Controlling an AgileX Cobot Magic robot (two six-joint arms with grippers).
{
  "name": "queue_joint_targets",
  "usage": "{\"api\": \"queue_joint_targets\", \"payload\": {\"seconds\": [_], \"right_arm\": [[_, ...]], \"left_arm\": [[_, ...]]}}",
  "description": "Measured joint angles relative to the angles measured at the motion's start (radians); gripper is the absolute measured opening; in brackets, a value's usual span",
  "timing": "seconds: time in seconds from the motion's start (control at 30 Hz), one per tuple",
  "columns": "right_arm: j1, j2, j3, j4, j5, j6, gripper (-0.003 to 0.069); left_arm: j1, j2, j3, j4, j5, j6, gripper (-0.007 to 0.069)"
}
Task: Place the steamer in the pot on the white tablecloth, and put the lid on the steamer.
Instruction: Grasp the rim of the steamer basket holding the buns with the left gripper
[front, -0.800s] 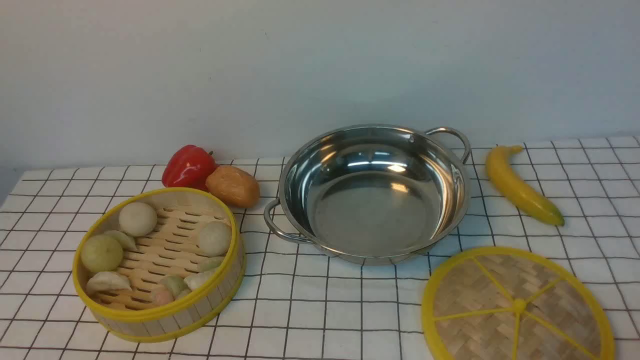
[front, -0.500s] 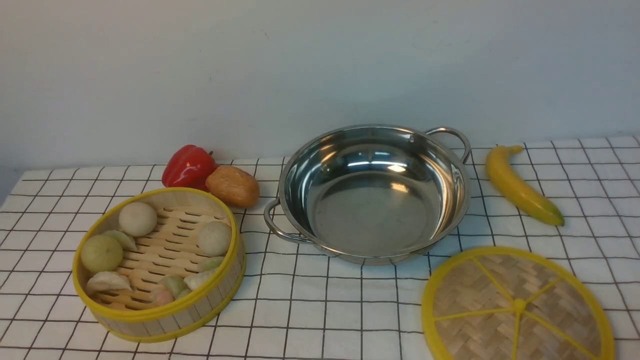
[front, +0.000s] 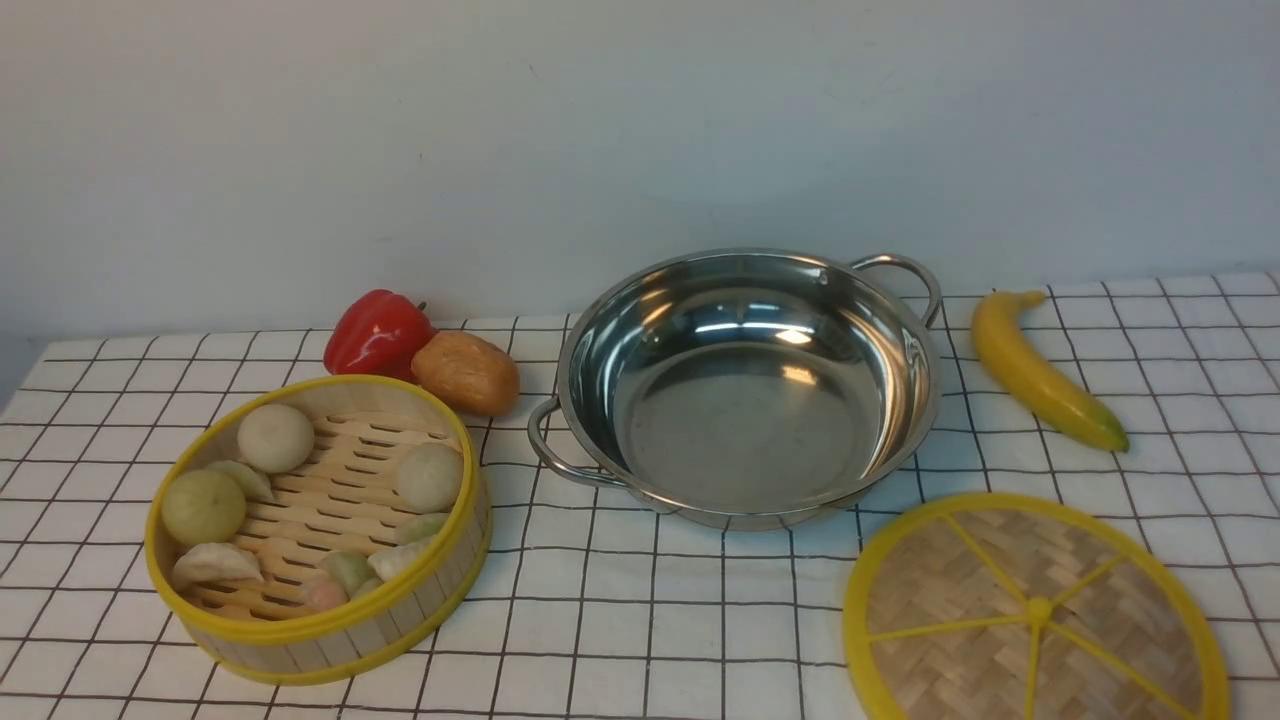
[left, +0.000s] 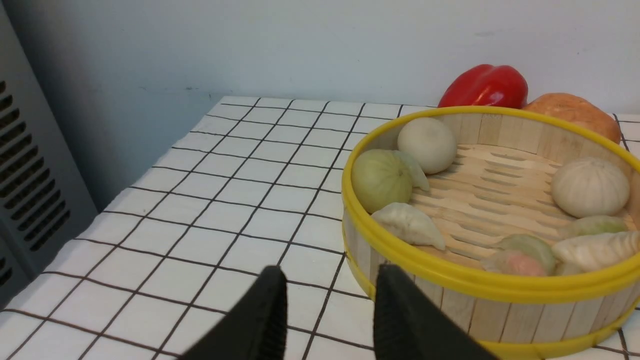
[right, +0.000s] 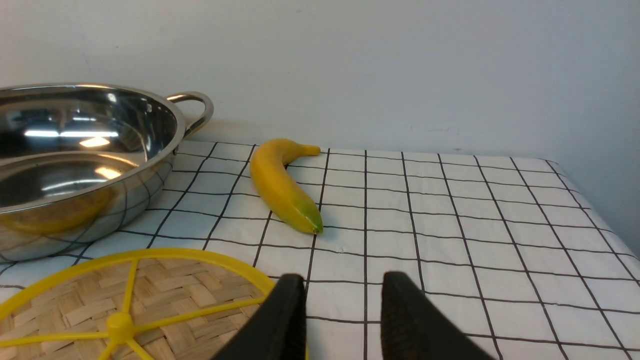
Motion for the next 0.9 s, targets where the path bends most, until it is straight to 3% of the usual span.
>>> {"api": "queue_joint_targets", "payload": {"seconds": [0.3, 0.53, 0.9], "right_arm": [[0.001, 0.0, 0.0, 0.0, 0.0, 0.0, 0.024], [0.002, 0.0, 0.0, 0.0, 0.0, 0.0, 0.024], [0.002, 0.0, 0.0, 0.0, 0.0, 0.0, 0.024]], "left_arm": [[0.0, 0.0, 0.0, 0.008, 0.0, 0.003, 0.0243], [0.0, 0.0, 0.0, 0.154, 0.0, 0.011, 0.0243], [0.0, 0.0, 0.0, 0.234, 0.0, 0.011, 0.0243]]}}
